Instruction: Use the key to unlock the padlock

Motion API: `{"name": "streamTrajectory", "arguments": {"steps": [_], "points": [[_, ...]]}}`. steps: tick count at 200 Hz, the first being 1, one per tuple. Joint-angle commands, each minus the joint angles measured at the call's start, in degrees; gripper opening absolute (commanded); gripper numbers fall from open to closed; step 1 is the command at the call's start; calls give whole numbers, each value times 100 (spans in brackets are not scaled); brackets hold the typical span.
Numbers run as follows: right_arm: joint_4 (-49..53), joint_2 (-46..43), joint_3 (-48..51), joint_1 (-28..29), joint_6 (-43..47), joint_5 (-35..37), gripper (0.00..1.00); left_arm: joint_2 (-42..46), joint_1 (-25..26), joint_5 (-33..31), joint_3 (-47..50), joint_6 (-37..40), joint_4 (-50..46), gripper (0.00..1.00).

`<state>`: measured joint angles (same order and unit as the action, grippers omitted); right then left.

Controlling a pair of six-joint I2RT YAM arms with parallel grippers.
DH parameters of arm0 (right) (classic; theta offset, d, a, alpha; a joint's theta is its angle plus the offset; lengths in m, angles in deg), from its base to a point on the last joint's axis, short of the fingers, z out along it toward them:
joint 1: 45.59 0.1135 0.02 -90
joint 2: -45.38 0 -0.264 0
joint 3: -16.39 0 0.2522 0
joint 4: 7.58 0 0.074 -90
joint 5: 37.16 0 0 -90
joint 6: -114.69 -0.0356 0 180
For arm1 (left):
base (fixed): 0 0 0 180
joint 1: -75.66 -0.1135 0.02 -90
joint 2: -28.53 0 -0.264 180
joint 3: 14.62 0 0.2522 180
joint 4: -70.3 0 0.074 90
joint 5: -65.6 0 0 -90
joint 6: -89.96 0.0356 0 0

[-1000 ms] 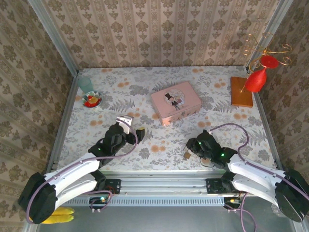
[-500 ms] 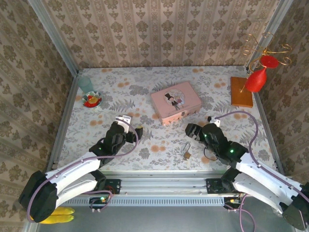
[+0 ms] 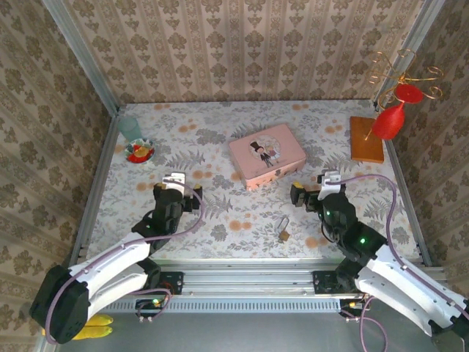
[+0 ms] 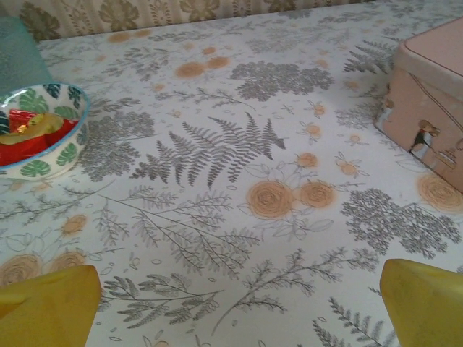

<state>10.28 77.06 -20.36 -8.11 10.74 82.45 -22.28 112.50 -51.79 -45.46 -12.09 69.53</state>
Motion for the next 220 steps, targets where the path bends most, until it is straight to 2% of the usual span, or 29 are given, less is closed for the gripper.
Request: {"name": "streamTrajectory", "arguments": {"steps": [1,21,47,61,99,138,186,220], "points": [[-825,-376,270,-21,1018,92,100,49,-115,-52,-62,252,213,100],[-862,-528,363,-21,1260,11,100,72,-107,97,179,695,1072,100],[-752,-501,263,-30,1682,64,100,241,-107,129,724,1516,2927,100],[-773,-442,175,-46,1825,155,100,321,-136,29,796,1869,3469,100],[-974,-38,-29,-221,2195,136,100,89,-430,-350,490,2640,3516,100],[-1518,211,153,-430,2613,174,100,-791,-1190,-578,347,2226,3056,100],[-1882,484,502,-1176,2285,37,100,-2071,-1825,-214,437,2226,3868,100],[-2532,1001,780,-1558,1910,180,100,-2844,-1976,-159,288,2358,4837,100]]}}
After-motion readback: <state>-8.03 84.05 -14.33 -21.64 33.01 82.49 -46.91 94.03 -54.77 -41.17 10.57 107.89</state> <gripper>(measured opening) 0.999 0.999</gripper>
